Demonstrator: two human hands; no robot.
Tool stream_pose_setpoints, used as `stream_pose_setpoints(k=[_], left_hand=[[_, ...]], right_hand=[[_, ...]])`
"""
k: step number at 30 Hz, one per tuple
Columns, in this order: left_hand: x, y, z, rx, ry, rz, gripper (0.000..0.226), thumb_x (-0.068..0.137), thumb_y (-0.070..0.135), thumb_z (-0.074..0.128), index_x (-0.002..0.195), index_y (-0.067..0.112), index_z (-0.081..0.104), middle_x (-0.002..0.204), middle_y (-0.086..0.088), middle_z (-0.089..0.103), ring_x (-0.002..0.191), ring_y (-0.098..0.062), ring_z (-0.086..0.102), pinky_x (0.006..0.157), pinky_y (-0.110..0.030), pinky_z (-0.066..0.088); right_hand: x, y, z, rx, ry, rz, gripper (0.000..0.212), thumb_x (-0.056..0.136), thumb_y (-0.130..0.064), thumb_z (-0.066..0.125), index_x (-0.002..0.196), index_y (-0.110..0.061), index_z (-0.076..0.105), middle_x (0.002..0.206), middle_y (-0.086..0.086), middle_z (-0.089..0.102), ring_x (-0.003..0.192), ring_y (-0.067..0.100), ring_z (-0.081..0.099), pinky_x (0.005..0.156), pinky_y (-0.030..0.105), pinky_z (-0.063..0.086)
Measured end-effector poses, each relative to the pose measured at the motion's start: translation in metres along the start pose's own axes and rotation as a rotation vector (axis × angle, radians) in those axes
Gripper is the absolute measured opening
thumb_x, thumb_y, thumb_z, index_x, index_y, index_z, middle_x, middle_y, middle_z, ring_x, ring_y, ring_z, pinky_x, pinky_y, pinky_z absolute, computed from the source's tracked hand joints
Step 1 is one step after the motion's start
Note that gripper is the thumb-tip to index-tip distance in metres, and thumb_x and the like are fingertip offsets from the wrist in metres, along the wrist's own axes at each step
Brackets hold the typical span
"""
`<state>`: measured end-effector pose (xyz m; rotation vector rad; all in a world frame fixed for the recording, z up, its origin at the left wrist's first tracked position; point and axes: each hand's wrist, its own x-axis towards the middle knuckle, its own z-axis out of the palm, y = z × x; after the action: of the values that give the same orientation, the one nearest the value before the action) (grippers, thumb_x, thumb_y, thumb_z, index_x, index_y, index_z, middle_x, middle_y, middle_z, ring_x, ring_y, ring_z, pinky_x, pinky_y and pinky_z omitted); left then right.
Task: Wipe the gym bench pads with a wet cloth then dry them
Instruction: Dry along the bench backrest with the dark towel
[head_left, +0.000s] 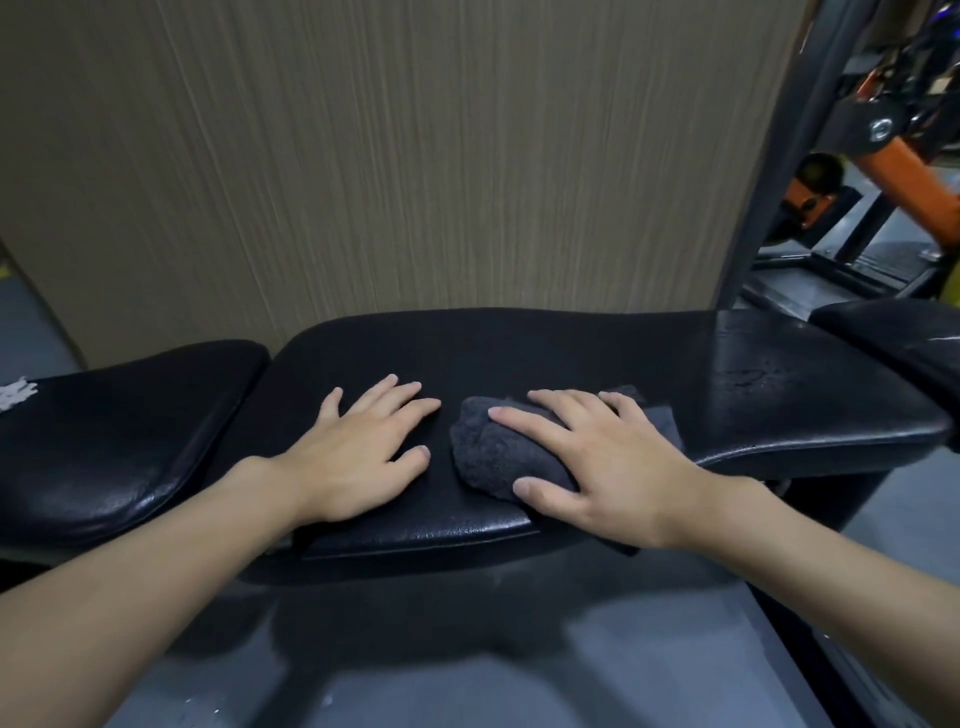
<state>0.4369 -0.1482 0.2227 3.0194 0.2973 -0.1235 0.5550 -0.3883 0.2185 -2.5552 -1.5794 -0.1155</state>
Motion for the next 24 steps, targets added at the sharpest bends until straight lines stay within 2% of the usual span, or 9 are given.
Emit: stream_pose_setpoints(k=[3,7,11,17,24], left_hand=[[0.009,0.012,-0.005,0.001,-0.005,0.041,0.062,0.099,0.052,0.03,0.156,0.032,0.016,0.165,0.012,0.003,0.15,-0.006,-0.007,0.122,-0.05,-0.001],[0.018,0.023,-0.005,0.007,-0.043,-0.006,0.076,0.095,0.065,0.028,0.158,0.026,0.013,0.165,0.011,0.004,0.151,-0.008,-0.003,0.122,-0.052,0.004],[0.02,0.022,-0.011,0.027,-0.124,-0.009,0.095,0.075,0.086,0.02,0.156,0.038,0.009,0.166,0.01,0.002,0.151,-0.011,-0.003,0.121,-0.053,0.006],[0.022,0.024,-0.003,0.036,-0.126,-0.015,0.095,0.068,0.092,0.013,0.152,0.051,-0.001,0.166,0.009,-0.005,0.151,-0.013,-0.011,0.12,-0.058,0.0],[0.022,0.024,0.001,0.013,-0.094,-0.04,0.096,0.067,0.092,0.015,0.153,0.05,0.005,0.166,0.009,-0.001,0.152,-0.013,-0.007,0.119,-0.06,0.002]], right_hand=[[0.024,0.013,0.004,-0.026,-0.002,0.019,0.072,0.083,-0.074,0.014,0.15,-0.051,0.01,0.152,-0.002,0.034,0.142,0.019,0.028,0.114,0.052,0.02],[0.065,0.04,0.006,0.01,-0.016,0.062,0.064,0.09,-0.067,0.029,0.15,-0.05,0.013,0.151,-0.002,0.035,0.141,0.021,0.028,0.113,0.054,0.02],[0.119,0.074,0.011,0.018,-0.022,0.139,0.062,0.092,-0.066,0.032,0.149,-0.052,0.013,0.15,0.001,0.037,0.139,0.028,0.033,0.111,0.058,0.023],[0.182,0.107,0.012,0.016,-0.047,0.281,0.06,0.093,-0.066,0.032,0.148,-0.053,0.012,0.149,0.007,0.038,0.135,0.036,0.036,0.107,0.061,0.024],[0.179,0.1,0.014,0.009,-0.035,0.3,0.06,0.091,-0.062,0.034,0.147,-0.052,0.014,0.146,0.005,0.039,0.135,0.034,0.035,0.107,0.061,0.023]])
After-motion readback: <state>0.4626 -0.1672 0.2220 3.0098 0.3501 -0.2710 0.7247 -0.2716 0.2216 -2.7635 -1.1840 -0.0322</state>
